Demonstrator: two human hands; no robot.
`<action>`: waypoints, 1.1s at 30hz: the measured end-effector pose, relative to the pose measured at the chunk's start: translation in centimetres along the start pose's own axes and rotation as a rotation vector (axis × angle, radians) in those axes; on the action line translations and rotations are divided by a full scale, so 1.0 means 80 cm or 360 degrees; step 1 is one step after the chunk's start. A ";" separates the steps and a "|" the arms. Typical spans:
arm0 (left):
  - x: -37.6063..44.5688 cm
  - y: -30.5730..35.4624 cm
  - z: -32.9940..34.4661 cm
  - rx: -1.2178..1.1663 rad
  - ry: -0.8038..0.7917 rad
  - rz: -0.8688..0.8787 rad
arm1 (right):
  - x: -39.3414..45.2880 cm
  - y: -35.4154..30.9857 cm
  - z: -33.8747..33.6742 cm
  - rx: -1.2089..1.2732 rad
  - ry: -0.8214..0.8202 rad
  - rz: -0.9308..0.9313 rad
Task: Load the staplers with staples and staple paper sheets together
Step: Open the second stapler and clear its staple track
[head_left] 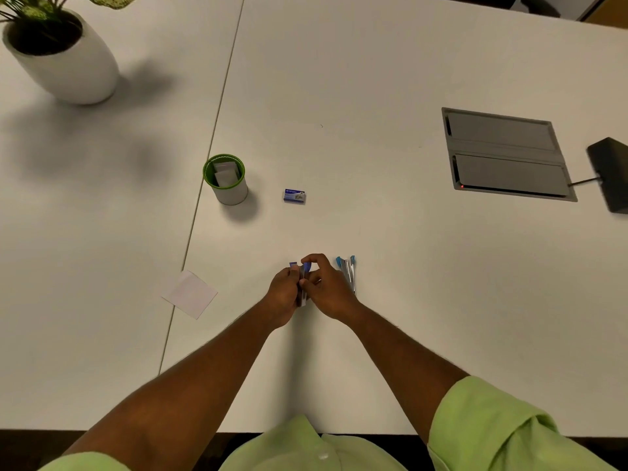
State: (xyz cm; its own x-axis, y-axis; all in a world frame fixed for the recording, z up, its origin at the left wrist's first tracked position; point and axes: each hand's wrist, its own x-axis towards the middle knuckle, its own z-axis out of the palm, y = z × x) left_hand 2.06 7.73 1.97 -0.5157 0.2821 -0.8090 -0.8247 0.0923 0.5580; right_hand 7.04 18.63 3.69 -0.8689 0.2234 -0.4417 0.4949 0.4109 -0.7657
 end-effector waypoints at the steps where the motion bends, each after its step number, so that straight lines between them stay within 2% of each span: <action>1: 0.000 0.000 0.001 -0.0012 0.0005 -0.0007 | 0.000 0.000 0.000 -0.0026 0.0001 -0.0006; 15: -0.015 0.012 0.013 -0.0361 0.0020 -0.0124 | 0.005 -0.012 -0.013 -0.0271 -0.0020 -0.0110; 33: -0.003 0.018 0.021 -0.0442 0.0137 -0.0205 | 0.011 -0.024 -0.016 -0.0384 -0.0027 -0.0109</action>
State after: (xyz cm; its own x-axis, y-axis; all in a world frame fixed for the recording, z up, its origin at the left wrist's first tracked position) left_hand 1.41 9.42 3.30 -0.4111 0.2023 -0.8889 -0.9102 -0.1457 0.3878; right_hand 5.33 19.18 5.43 -0.8991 0.1734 -0.4019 0.4160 0.6244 -0.6612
